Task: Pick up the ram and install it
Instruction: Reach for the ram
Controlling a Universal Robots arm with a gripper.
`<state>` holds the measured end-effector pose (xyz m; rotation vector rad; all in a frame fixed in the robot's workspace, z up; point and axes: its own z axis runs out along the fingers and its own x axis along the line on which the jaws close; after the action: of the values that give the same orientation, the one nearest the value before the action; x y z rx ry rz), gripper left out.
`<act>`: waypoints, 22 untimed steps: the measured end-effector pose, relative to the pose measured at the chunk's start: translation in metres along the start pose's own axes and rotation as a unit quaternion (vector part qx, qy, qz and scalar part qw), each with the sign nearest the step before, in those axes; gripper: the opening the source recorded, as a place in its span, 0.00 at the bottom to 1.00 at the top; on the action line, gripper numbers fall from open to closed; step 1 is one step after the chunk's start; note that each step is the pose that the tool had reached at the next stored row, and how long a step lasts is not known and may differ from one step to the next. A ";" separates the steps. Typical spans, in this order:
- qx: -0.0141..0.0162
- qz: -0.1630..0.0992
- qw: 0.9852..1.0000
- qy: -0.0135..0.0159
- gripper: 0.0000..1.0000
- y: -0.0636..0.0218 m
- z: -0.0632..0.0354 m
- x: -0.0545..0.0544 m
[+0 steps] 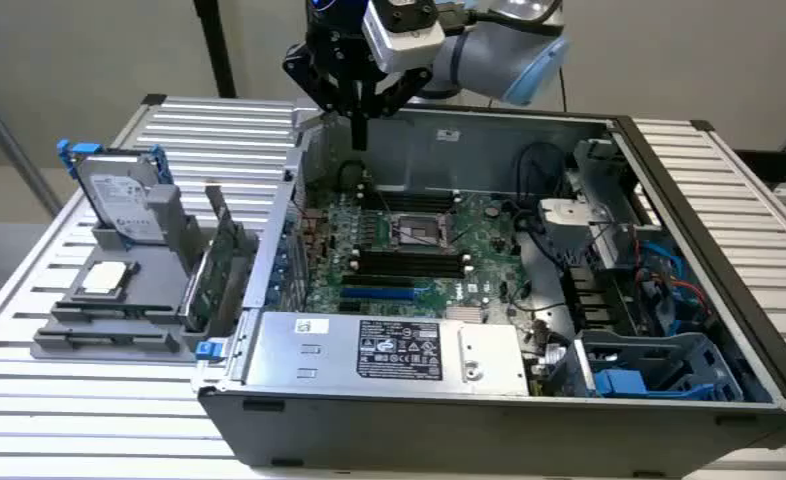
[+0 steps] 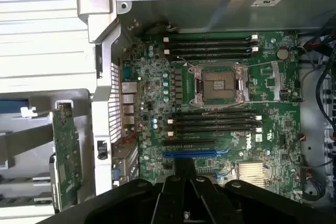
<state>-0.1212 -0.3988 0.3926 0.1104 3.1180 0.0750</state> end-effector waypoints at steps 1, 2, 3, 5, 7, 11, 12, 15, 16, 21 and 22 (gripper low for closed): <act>0.000 0.000 1.000 0.000 0.00 0.0000 0.0000 0.000; 0.000 0.000 1.000 0.000 0.00 0.0000 0.0000 0.000; 0.000 0.000 1.000 0.000 0.00 0.0000 0.0000 0.000; 0.000 0.000 1.000 0.000 0.00 0.0000 0.0000 0.000; 0.000 0.000 1.000 0.000 0.00 0.0000 0.0000 0.000; 0.000 0.000 1.000 0.000 0.00 0.0000 0.0000 0.000; 0.000 0.000 1.000 0.000 0.00 0.0000 0.0000 0.000; 0.000 0.000 1.000 0.000 0.00 -0.0025 -0.0003 0.002; 0.000 0.000 1.000 0.000 0.00 -0.0041 -0.0002 0.004; 0.000 0.000 1.000 0.000 0.00 -0.0140 -0.0011 0.022; 0.000 0.000 1.000 0.000 0.00 -0.0157 -0.0012 0.026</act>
<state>-0.1481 -0.4126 0.3926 0.1105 3.1180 0.0750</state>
